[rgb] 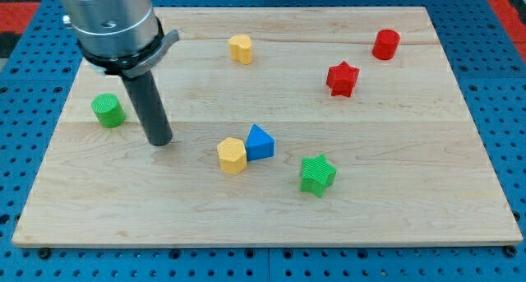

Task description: Move the blue triangle towards the right center of the board

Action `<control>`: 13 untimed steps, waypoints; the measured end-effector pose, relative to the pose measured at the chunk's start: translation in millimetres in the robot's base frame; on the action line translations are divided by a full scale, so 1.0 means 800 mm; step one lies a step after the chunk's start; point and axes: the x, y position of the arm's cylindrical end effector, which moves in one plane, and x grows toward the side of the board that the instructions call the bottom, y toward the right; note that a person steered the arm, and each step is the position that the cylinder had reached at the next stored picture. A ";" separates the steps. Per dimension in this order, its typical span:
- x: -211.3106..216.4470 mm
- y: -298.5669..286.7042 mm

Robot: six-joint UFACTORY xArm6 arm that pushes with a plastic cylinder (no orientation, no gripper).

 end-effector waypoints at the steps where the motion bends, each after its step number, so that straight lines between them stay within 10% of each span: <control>1: -0.010 0.015; 5: 0.038 0.123; 13: -0.056 0.311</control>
